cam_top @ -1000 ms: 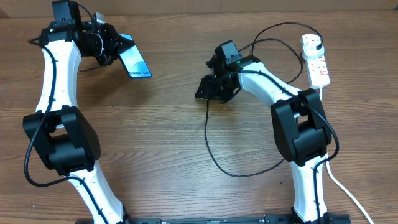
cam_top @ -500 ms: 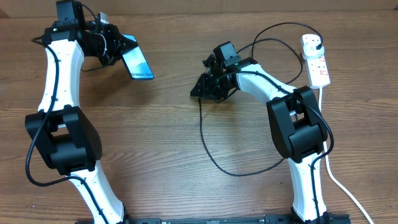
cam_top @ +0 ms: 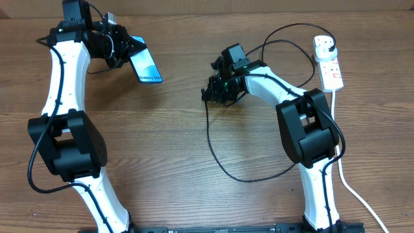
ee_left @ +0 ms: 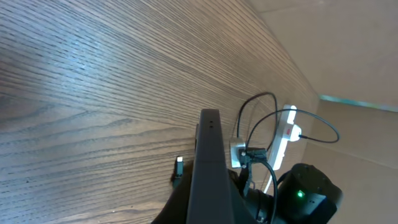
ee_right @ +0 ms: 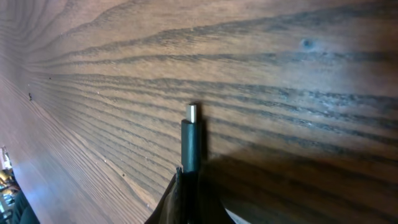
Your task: Plug charger to phone and switch on socket
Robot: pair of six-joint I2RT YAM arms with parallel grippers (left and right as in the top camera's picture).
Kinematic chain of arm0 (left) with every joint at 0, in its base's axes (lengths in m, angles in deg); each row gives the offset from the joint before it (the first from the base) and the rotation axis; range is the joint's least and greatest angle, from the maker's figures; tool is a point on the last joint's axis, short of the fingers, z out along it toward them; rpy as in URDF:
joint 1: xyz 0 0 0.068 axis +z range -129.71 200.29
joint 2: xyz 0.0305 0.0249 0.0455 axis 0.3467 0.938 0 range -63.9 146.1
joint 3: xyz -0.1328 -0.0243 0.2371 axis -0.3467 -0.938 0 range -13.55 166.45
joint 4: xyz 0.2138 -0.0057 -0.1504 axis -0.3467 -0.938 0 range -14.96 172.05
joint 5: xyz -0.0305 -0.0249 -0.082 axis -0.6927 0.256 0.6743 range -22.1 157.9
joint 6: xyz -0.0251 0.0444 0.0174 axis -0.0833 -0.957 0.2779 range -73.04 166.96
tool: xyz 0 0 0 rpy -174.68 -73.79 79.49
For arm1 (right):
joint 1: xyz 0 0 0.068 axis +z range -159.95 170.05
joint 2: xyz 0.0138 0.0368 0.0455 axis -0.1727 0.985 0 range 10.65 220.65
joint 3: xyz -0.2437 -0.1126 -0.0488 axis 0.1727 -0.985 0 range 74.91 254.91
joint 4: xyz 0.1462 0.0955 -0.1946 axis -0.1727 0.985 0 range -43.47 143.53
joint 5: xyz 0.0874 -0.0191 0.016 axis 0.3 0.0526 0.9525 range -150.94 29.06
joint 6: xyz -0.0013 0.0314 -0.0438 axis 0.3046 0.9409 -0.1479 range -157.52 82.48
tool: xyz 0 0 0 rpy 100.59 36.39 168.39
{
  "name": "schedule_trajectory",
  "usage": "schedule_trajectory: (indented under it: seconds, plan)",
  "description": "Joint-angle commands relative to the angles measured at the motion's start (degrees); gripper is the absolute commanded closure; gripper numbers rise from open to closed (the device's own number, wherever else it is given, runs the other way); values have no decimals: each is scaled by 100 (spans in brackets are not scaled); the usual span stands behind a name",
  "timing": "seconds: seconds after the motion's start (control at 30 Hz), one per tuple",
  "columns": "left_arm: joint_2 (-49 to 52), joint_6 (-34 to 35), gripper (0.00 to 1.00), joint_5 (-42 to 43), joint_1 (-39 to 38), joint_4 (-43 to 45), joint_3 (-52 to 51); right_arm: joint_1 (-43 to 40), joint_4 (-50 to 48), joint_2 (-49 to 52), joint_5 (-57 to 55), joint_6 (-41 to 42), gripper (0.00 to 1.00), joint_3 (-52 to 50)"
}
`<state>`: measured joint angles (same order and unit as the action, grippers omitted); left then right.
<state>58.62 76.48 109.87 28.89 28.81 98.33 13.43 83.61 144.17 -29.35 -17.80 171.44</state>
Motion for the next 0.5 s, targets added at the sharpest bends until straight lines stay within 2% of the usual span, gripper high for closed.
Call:
schedule_trajectory:
  seconds: [0.0,0.27,0.47]
  plan:
    - [0,-127,96,507,-33,-4,24,-186,317,278,68,-177,96,90]
    - [0,-125,96,1379,-33,4,24,-577,966,-704,2098,-1113,96,372]
    - [0,-57,96,2120,-33,328,24,-498,1349,-1408,3047,-1272,96,372]
